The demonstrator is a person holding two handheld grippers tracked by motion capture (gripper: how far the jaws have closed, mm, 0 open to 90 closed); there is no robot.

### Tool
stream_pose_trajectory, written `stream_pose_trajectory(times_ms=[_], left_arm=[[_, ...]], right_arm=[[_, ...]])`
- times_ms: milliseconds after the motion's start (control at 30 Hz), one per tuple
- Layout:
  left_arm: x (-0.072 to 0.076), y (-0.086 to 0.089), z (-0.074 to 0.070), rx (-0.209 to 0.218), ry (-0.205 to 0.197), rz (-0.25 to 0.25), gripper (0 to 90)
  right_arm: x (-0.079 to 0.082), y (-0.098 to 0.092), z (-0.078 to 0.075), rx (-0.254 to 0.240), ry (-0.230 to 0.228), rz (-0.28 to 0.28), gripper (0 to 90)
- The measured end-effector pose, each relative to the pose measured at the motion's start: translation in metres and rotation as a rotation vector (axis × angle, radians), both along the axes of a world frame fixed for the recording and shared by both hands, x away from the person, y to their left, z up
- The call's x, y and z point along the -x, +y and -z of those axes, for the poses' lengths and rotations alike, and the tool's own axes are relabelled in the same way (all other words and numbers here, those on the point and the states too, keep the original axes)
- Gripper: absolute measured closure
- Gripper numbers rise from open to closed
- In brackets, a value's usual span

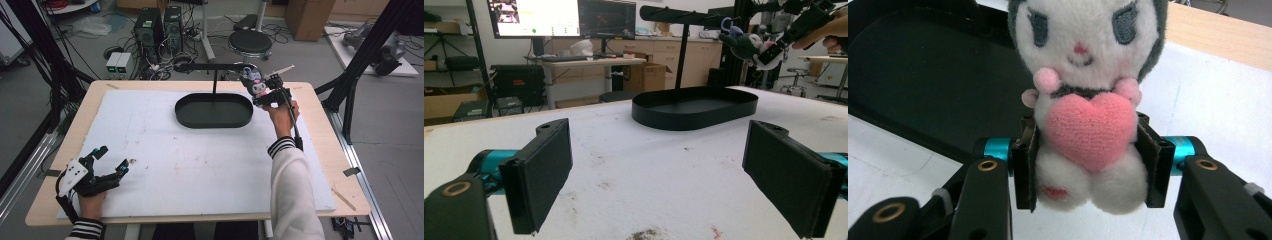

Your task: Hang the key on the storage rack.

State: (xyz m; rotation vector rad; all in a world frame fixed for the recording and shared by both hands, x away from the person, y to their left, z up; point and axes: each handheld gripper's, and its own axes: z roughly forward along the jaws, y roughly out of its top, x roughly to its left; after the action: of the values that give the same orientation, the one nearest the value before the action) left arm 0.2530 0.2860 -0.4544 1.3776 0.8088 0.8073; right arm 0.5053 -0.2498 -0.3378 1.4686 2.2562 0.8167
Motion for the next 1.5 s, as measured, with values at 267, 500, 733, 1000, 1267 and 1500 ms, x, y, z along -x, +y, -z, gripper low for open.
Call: stream_pose_trajectory(times_ms=[267, 500, 733, 1000, 1267, 1500], left_arm=[[0.0, 0.0, 0.0, -0.002, 0.0, -0.001, 13.0], [0.0, 0.0, 0.0, -0.001, 0.001, -0.001, 13.0], [0.0, 0.0, 0.0, -0.001, 0.0, -0.002, 13.0], [0.001, 0.0, 0.0, 0.001, -0.003, -0.002, 13.0], [0.001, -0.001, 0.0, 0.0, -0.006, -0.002, 13.0], [0.001, 0.0, 0.0, -0.003, -0.007, -0.003, 13.0]], right_arm=[[-0.002, 0.007, 0.003, 0.053, -0.012, -0.039, 7.2], [0.027, 0.002, -0.014, -0.024, -0.155, -0.143, 0.5], [0.081, -0.024, -0.015, -0.179, -0.305, -0.287, 0.4], [0.142, -0.053, 0.012, -0.306, -0.414, -0.355, 0.4], [0.175, -0.073, 0.046, -0.348, -0.522, -0.377, 0.4], [0.195, -0.084, 0.08, -0.376, -0.628, -0.316, 0.4]])
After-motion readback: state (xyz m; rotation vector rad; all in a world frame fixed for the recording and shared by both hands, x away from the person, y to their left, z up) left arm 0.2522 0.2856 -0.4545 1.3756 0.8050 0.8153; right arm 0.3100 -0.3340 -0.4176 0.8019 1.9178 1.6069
